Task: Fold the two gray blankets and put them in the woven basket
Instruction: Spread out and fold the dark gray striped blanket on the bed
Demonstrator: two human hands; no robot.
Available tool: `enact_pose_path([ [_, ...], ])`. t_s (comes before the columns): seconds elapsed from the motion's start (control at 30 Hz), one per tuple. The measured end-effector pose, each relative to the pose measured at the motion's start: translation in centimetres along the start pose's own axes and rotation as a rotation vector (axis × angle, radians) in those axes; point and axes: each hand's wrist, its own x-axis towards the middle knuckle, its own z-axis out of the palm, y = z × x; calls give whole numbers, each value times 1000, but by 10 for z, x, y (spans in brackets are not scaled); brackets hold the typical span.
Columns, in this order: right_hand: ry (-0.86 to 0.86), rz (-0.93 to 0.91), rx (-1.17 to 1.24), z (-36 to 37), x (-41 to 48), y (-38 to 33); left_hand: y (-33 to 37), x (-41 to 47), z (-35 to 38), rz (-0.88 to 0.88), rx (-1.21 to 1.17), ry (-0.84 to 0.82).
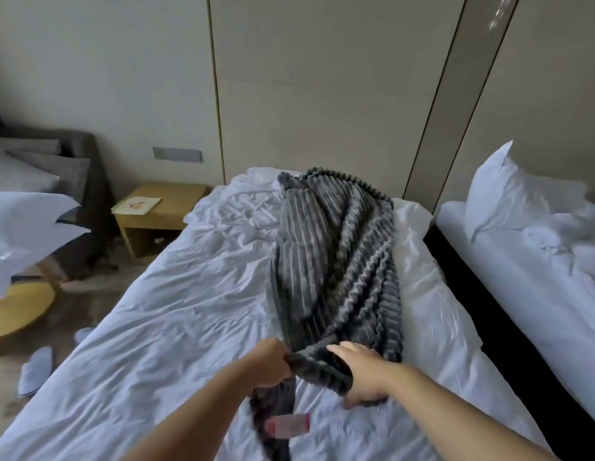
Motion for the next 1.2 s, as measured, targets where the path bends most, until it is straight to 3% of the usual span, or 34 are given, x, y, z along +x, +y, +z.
enact_pose_path([
  [0.07, 135, -161, 161, 12, -1, -30, 26, -10, -10, 52, -162, 90],
  [0.17, 474, -68, 513, 7, -8, -50, 38, -32, -23, 131, -678, 249],
  [0.23, 543, -73, 674, -5, -19, -54, 35, -46, -25, 77, -971, 358],
  [0.3, 530, -98, 761, -16, -36, -64, 31, -54, -20, -62, -1051, 404],
  [0.37, 472, -91, 799, -23, -57, -82, 30, -63, -14, -301, -1138, 290],
  [0.43, 405, -186, 981, -27, -85, -100, 34, -80, -7, -479, -1266, -33],
  [0.53, 389, -330, 1071, -37, -135, -113, 46, -89, 18, -419, -1376, -338],
  [0.63, 415, -418, 1159, -42, -177, -107, 60, -71, 36, -316, -1781, -370],
  [0.73, 629, -302, 1396, -43, -196, -77, 73, -57, 37, -478, -2077, -384],
  [0.83, 785, -103, 1752, -35, -202, -44, 79, -57, 44, -456, -1968, -415],
  [0.97, 726, 140, 1615, -5, -192, -45, 84, -72, 60, -563, -1611, -452],
  [1.03, 635, 84, 1586, 2, -191, -64, 88, -78, 65, -593, -1536, -495],
  [1.13, 514, -95, 1633, -7, -187, -85, 98, -83, 72, -313, -1539, -472],
  [1.2, 501, -184, 1638, -25, -187, -86, 104, -81, 73, -265, -1687, -462],
])
